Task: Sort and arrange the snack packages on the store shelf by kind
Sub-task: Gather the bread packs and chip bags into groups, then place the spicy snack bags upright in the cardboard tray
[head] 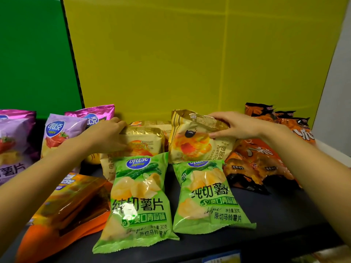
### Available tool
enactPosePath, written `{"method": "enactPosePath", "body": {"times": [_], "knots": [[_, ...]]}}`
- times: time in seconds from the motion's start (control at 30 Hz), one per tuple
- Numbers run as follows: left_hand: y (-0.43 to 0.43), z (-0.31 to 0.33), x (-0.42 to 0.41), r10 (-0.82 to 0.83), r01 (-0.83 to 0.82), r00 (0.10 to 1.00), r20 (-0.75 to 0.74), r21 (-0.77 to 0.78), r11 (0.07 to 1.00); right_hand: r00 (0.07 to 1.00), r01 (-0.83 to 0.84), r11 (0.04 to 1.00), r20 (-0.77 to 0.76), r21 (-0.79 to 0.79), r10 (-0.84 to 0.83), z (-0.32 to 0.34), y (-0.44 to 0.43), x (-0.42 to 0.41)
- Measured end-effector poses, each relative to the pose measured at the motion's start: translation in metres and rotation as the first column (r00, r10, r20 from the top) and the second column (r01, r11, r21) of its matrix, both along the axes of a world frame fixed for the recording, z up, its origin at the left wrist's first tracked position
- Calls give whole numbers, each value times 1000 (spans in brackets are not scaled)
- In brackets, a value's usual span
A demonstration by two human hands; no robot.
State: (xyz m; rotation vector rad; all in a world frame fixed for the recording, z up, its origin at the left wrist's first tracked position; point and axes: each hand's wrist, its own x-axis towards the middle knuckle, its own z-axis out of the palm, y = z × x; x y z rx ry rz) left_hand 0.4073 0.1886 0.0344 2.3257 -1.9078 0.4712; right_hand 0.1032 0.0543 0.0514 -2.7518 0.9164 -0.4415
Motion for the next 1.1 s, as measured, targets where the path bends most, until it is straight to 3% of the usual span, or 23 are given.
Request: {"method": "enactPosePath", "body": {"times": [0.13,0.33,0.43,0.5,0.57,0.63,0.7,0.8,0.93,1.1], "knots": [[0,0,-2,45,-45,999,-23,18,999,976,-32,995,-219,-97,10,-4,0,21],[1,2,-11,73,-73,997,16,-5,997,953,-40,992,-302,-122,1,1,4,25],[9,10,-23,63,-61,997,38,-54,997,987,-11,996,-160,-85,-3,5,10,4],[18,16,-40,-5,15,999,53,-201,979,998,57,989,20,-137,-54,6,8,-17],[25,19,-68,-127,139,990,56,-415,899,970,186,962,194,-199,-148,4,1,-43],[30,21,-108,-256,247,965,55,-512,823,922,355,916,233,-186,-310,0,-7,-70],[29,20,-151,-343,316,939,21,-445,838,877,480,862,95,-163,-471,-8,-12,-93],[6,6,-204,-343,338,939,-19,-137,931,820,545,824,-107,-152,-562,-27,-10,-110],[-30,-14,-250,-266,290,954,-142,187,939,821,530,819,-106,-220,-560,-58,-3,-114],[-63,-31,-279,-89,156,972,-219,308,938,810,522,816,-156,-249,-566,-74,4,-110]]}}
